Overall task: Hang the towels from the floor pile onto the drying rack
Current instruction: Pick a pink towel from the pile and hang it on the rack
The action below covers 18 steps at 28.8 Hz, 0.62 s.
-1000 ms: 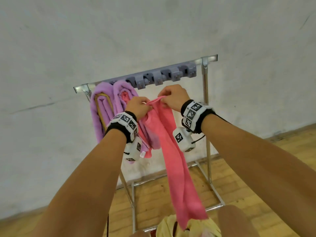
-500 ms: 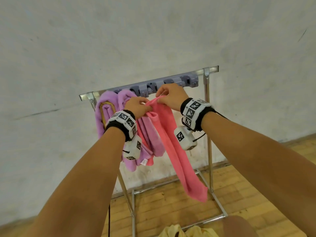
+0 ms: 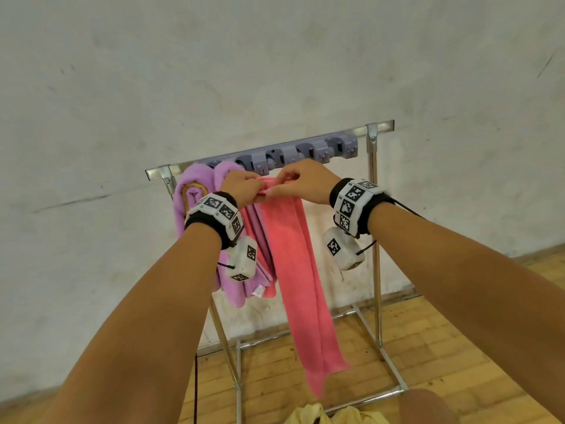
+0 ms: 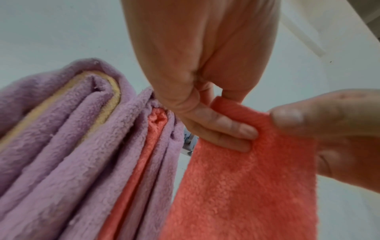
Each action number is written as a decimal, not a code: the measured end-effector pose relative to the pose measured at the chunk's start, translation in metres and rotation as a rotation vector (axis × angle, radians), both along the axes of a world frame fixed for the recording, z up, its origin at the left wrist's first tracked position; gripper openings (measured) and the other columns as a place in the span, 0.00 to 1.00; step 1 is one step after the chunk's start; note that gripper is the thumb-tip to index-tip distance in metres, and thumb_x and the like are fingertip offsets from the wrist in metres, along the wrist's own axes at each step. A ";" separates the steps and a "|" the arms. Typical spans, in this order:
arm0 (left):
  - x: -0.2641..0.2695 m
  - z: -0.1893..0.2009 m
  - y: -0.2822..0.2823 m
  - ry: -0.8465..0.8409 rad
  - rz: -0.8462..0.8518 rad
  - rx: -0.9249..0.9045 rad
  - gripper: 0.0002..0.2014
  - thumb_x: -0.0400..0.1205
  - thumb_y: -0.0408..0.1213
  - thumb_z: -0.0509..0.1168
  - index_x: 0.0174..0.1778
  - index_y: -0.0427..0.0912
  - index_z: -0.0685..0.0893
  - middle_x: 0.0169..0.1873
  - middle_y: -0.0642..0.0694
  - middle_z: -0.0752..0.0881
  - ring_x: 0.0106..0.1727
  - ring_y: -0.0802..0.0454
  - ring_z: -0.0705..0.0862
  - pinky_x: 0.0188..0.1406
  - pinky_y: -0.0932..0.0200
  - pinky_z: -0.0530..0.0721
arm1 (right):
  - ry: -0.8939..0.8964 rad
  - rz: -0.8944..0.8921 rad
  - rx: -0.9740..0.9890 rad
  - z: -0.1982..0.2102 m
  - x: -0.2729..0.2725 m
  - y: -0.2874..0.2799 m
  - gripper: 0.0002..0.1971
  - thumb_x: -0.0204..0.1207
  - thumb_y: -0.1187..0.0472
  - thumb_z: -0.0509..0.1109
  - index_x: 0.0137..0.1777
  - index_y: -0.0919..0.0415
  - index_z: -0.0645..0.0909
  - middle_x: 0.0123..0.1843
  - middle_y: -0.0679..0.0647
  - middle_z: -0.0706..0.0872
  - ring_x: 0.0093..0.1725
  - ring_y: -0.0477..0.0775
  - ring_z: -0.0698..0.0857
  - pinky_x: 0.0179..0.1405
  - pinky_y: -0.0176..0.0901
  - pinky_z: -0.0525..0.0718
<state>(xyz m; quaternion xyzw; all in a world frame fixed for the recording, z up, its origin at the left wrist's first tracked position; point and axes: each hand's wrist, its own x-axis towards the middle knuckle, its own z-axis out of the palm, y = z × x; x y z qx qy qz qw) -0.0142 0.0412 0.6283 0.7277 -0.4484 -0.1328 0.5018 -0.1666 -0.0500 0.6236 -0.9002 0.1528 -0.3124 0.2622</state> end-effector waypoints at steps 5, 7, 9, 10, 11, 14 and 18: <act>-0.002 0.001 0.002 -0.075 0.043 0.039 0.10 0.79 0.28 0.65 0.33 0.44 0.83 0.40 0.39 0.87 0.42 0.45 0.90 0.48 0.49 0.91 | 0.156 -0.062 -0.170 0.002 0.004 0.006 0.13 0.74 0.52 0.76 0.51 0.62 0.90 0.48 0.58 0.91 0.48 0.56 0.87 0.48 0.49 0.84; -0.007 0.003 0.006 -0.084 0.059 0.036 0.10 0.81 0.28 0.64 0.34 0.42 0.80 0.36 0.42 0.85 0.29 0.59 0.87 0.32 0.62 0.87 | 0.208 -0.079 -0.235 0.006 0.005 0.008 0.13 0.75 0.53 0.76 0.50 0.63 0.91 0.47 0.59 0.91 0.48 0.59 0.87 0.47 0.48 0.83; -0.008 0.002 0.005 -0.031 0.056 0.041 0.08 0.82 0.27 0.62 0.38 0.38 0.81 0.37 0.41 0.86 0.30 0.56 0.87 0.33 0.60 0.89 | 0.250 -0.095 -0.286 0.009 0.007 0.010 0.12 0.74 0.54 0.77 0.48 0.63 0.91 0.45 0.59 0.91 0.46 0.59 0.87 0.41 0.44 0.80; -0.010 0.003 0.006 -0.007 0.053 0.055 0.07 0.82 0.27 0.62 0.39 0.37 0.82 0.37 0.41 0.86 0.32 0.52 0.87 0.34 0.57 0.90 | 0.259 -0.098 -0.297 0.009 0.009 0.010 0.11 0.73 0.55 0.77 0.48 0.63 0.90 0.45 0.58 0.91 0.44 0.58 0.86 0.38 0.42 0.78; -0.008 0.002 0.006 -0.016 0.070 0.067 0.08 0.83 0.28 0.61 0.39 0.37 0.82 0.35 0.41 0.85 0.32 0.50 0.85 0.33 0.56 0.88 | 0.257 -0.098 -0.298 0.010 0.010 0.009 0.10 0.72 0.56 0.78 0.47 0.62 0.90 0.45 0.57 0.91 0.43 0.56 0.86 0.35 0.39 0.77; -0.005 0.003 0.009 -0.100 0.133 0.069 0.09 0.82 0.36 0.61 0.36 0.42 0.81 0.35 0.44 0.81 0.35 0.48 0.80 0.40 0.50 0.83 | 0.175 -0.092 -0.205 0.012 0.010 0.007 0.07 0.71 0.57 0.80 0.42 0.59 0.87 0.41 0.52 0.88 0.41 0.52 0.84 0.38 0.39 0.79; -0.010 0.001 0.012 0.003 0.088 -0.038 0.11 0.79 0.46 0.61 0.36 0.45 0.81 0.39 0.44 0.83 0.43 0.47 0.80 0.46 0.51 0.78 | -0.053 -0.036 0.129 0.009 0.012 0.001 0.07 0.68 0.59 0.82 0.37 0.57 0.86 0.38 0.55 0.89 0.40 0.55 0.88 0.47 0.52 0.88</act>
